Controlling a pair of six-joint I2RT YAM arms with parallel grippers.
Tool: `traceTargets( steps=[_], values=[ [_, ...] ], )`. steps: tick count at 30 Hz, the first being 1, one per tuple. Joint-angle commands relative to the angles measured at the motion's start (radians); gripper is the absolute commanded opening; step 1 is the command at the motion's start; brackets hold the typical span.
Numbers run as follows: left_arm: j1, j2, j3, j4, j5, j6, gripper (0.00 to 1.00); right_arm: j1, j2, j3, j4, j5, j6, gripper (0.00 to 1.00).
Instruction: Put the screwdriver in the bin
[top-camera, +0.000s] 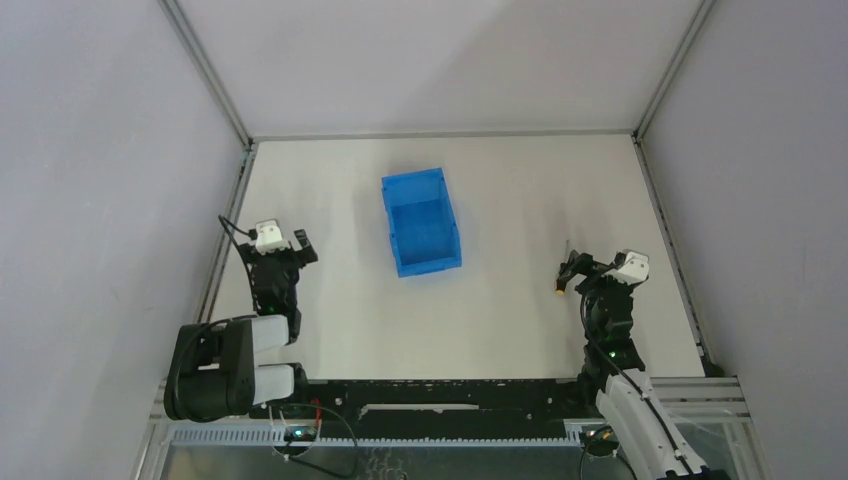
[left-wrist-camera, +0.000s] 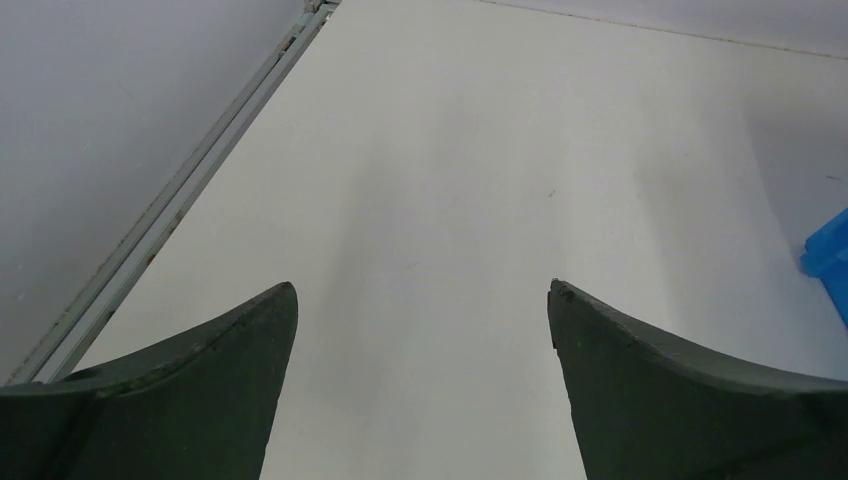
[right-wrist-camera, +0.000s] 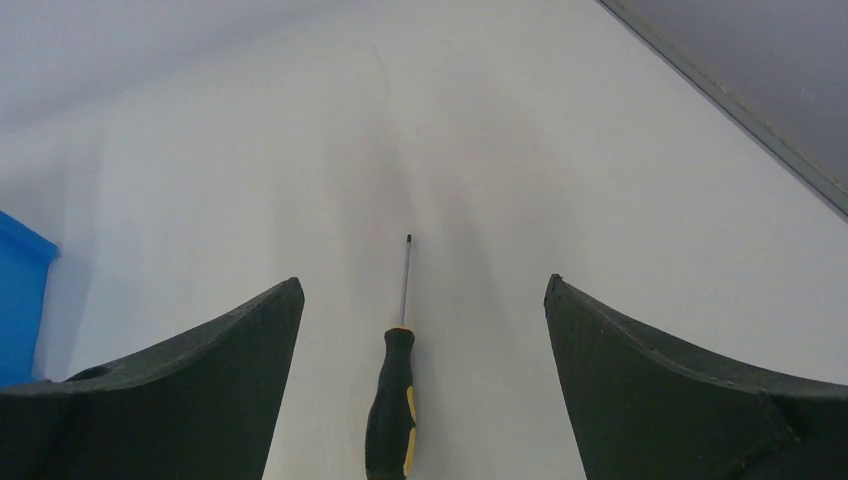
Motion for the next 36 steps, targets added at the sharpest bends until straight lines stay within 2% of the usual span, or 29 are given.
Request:
traceTargets(
  steps=[1, 5, 7, 10, 16, 19, 29, 33, 36],
  values=[
    [-0.006, -0.008, 0.035, 0.029, -0.002, 0.019, 1.0, -0.001, 0.008, 0.021, 0.015, 0.003, -0.008, 1.0],
    [-0.006, -0.008, 0.035, 0.029, -0.002, 0.019, 1.0, -0.001, 0.041, 0.051, -0.004, -0.018, 0.018, 0.99],
    [-0.006, -0.008, 0.035, 0.029, -0.002, 0.019, 1.0, -0.001, 0.08, 0.109, -0.068, -0.032, 0.026, 1.0],
    [-0.005, -0.008, 0.035, 0.029, -0.002, 0.019, 1.0, 0.002, 0.18, 0.272, -0.295, -0.035, 0.057, 1.0],
    [-0.006, -0.008, 0.034, 0.029, -0.002, 0.019, 1.0, 0.031, 0.493, 0.755, -0.929, -0.123, 0.177, 1.0],
    [-0.004, -0.007, 0.035, 0.029, -0.002, 0.019, 1.0, 0.056, 0.647, 0.899, -1.107, -0.09, 0.214, 0.99],
    [-0.006, -0.008, 0.035, 0.029, -0.002, 0.019, 1.0, 0.042, 0.924, 0.923, -1.043, -0.138, 0.192, 0.99],
    [-0.006, -0.009, 0.035, 0.029, -0.002, 0.019, 1.0, 0.037, 1.042, 0.918, -1.022, -0.11, 0.198, 0.96],
    [-0.006, -0.008, 0.034, 0.029, -0.002, 0.019, 1.0, 0.02, 1.115, 0.908, -0.977, -0.143, 0.201, 0.89]
  ],
)
